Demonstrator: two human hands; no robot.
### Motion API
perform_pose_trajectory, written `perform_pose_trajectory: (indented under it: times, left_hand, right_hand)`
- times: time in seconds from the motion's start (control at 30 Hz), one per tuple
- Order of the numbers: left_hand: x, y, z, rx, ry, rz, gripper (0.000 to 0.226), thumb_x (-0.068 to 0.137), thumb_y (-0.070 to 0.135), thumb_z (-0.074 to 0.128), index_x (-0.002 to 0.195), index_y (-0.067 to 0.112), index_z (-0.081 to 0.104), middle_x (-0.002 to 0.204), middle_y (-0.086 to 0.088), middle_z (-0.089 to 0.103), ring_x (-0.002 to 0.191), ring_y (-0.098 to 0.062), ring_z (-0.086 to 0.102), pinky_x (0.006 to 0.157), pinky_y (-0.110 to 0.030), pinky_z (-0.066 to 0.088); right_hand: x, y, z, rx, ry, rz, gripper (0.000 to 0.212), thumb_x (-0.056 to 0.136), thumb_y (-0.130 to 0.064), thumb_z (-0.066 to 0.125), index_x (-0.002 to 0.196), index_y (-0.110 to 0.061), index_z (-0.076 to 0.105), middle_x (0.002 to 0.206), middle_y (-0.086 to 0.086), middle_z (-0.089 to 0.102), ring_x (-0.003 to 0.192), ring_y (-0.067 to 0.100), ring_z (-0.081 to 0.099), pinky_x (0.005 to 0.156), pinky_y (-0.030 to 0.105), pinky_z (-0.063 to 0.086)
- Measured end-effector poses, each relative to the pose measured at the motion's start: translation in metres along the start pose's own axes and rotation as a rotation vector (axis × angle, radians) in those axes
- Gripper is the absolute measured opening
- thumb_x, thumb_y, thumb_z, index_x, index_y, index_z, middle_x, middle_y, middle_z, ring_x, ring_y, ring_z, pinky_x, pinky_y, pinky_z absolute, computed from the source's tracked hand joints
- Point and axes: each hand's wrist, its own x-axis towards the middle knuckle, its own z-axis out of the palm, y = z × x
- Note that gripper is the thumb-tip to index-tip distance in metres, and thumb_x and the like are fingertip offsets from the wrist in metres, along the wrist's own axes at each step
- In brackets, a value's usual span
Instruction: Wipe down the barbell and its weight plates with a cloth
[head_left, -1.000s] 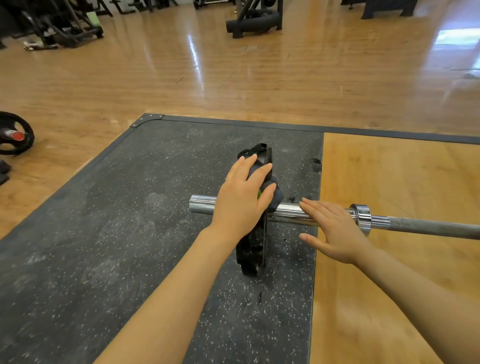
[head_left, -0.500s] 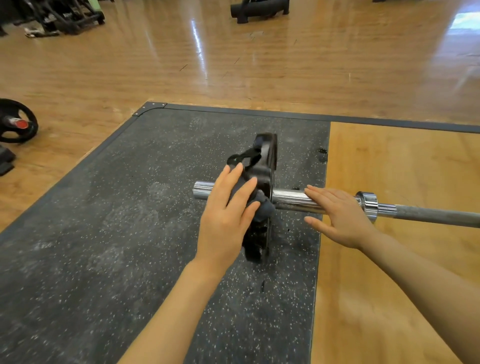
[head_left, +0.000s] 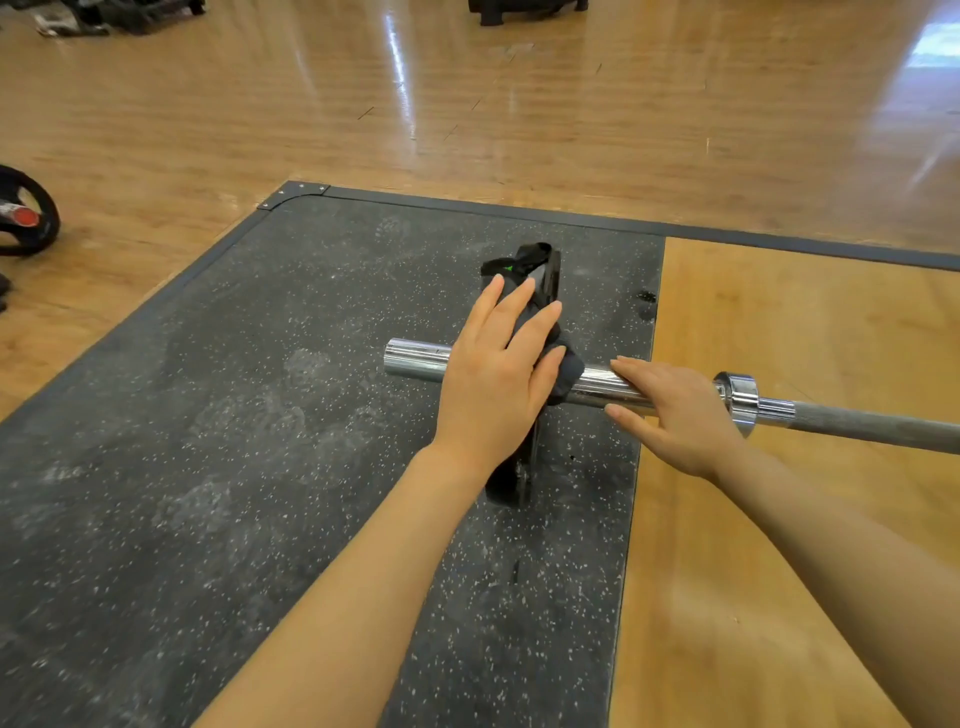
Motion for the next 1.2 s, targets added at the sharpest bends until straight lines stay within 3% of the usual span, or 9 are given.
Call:
perform_pose_trajectory:
  times: [0.2,0.43,0.87,0.97,1.07,1.2]
  left_hand:
    - [-0.014,-0.001,0.010,-0.029,0.060,-0.038,0.039,0.100,0.025,0.048,0.131,0.006,0.058,0.144,-0.015,0.046,0.142,-0.035,0.029,0.118,-0.032,0.020]
    - [-0.063,-0.008,0.019,0.039,0.072,0.026,0.042,0.100,0.025,0.050,0.140,0.013,0.046,0.151,-0.013,0.036,0.146,-0.034,0.021,0.118,-0.032,0.018]
    - [0.020,-0.006,0.017,0.060,-0.019,-0.045,0.043,0.098,0.028,0.046,0.131,0.006,0.058,0.142,-0.016,0.049,0.139,-0.038,0.035,0.114,-0.039,0.028]
    - [0.032,-0.005,0.017,0.079,-0.047,-0.047,0.043,0.097,0.028,0.045,0.130,0.005,0.059,0.140,-0.017,0.051,0.137,-0.039,0.038,0.113,-0.041,0.031]
    - [0.040,-0.005,0.017,0.094,-0.080,-0.064,0.042,0.097,0.028,0.046,0.131,0.005,0.059,0.139,-0.017,0.052,0.137,-0.039,0.039,0.113,-0.043,0.033]
    - [0.049,-0.004,0.016,0.136,-0.126,-0.075,0.042,0.097,0.027,0.046,0.131,0.006,0.058,0.139,-0.016,0.052,0.137,-0.038,0.039,0.112,-0.044,0.036]
  right_hand:
    - [0.009,-0.001,-0.004,0.033,0.016,0.024,0.070,0.089,-0.067,0.030,0.136,-0.021,0.054,0.129,-0.005,0.062,0.113,0.016,0.057,0.093,0.036,0.042]
    - [0.012,-0.004,-0.010,0.086,-0.007,0.047,0.063,0.089,-0.059,0.038,0.136,-0.020,0.055,0.127,-0.005,0.063,0.112,0.015,0.058,0.094,0.040,0.044]
    - [0.037,0.015,-0.016,0.011,-0.103,0.006,0.070,0.087,-0.063,0.035,0.140,-0.018,0.049,0.129,-0.003,0.061,0.111,0.018,0.058,0.091,0.039,0.045]
    - [0.039,0.021,-0.018,-0.018,-0.146,-0.011,0.070,0.092,-0.063,0.037,0.146,-0.017,0.042,0.146,0.001,0.048,0.126,0.020,0.050,0.101,0.038,0.041]
    - [0.029,0.026,-0.018,-0.111,-0.172,-0.026,0.067,0.096,-0.056,0.038,0.150,-0.016,0.035,0.156,0.004,0.032,0.142,0.022,0.032,0.116,0.039,0.026]
    - [0.004,0.032,-0.030,-0.224,-0.130,0.002,0.066,0.101,-0.054,0.018,0.143,-0.012,0.047,0.149,0.009,0.044,0.140,0.028,0.038,0.116,0.046,0.025]
